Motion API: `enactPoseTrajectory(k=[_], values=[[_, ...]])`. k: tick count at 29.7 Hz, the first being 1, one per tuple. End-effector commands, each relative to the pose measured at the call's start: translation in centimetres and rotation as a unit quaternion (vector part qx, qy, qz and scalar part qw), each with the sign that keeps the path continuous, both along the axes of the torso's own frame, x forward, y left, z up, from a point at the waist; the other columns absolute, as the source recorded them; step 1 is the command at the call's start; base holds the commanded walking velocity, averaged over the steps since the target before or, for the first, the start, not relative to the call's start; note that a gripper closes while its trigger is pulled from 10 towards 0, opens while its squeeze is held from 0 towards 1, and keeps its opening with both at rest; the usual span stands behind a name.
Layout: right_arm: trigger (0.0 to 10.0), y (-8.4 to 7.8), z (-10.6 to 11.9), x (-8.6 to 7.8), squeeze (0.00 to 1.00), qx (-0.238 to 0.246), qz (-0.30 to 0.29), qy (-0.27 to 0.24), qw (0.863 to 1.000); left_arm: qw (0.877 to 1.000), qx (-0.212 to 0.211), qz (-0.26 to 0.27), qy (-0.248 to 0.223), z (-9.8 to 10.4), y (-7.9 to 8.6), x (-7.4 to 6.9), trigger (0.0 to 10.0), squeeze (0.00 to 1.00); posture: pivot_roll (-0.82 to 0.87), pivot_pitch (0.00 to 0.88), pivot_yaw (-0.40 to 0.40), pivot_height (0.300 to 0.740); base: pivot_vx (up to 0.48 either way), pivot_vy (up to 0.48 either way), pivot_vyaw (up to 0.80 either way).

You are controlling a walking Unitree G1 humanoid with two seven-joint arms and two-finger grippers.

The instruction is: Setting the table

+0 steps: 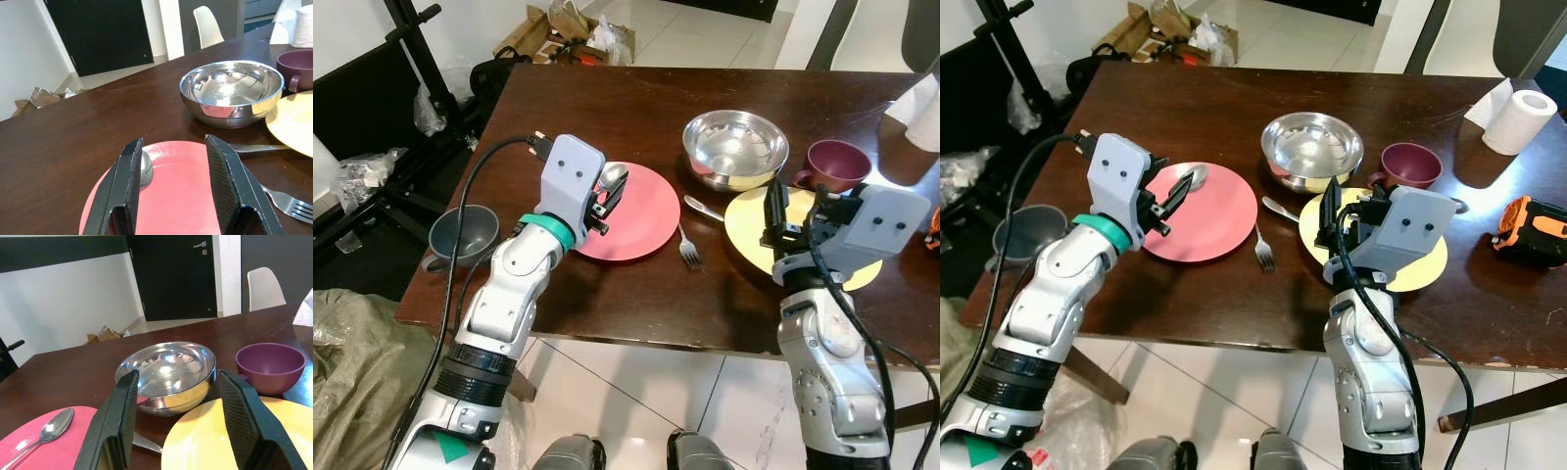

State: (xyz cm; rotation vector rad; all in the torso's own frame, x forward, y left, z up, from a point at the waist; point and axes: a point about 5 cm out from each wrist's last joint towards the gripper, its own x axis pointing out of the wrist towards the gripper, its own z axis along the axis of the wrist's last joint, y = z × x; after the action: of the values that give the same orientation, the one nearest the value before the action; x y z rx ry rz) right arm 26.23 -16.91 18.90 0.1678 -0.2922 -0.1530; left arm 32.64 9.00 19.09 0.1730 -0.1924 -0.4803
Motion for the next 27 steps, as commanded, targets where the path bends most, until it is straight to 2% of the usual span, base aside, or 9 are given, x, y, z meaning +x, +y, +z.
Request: enactPoseTrajectory(k=[1, 21, 27], values=[[10.0, 0.32, -0.18, 0.18, 0.0, 0.0, 0.004, 0.001, 1.0, 1.0, 0.004, 0.006, 0.004, -0.29, 0.2, 0.17, 10.0, 0.0, 0.06, 0.0, 0.079, 0.74, 0.0, 0.0, 0.0], [10.0, -0.08, -0.24, 0.63, 0.0, -0.001, -0.006, -0.005, 1.0, 1.0, 0.014, -0.011, -0.011, 0.05, -0.58, 0.59, 10.0, 0.0, 0.07, 0.0, 0.108, 0.74, 0.0, 0.0, 0.0], [10.0, 0.0, -0.25, 0.15, 0.0, 0.01, -0.018, -0.01, 1.0, 1.0, 0.013, -0.02, -0.008, -0.03, -0.68, 0.46, 10.0, 0.0, 0.03, 0.0, 0.117, 0.74, 0.0, 0.0, 0.0]])
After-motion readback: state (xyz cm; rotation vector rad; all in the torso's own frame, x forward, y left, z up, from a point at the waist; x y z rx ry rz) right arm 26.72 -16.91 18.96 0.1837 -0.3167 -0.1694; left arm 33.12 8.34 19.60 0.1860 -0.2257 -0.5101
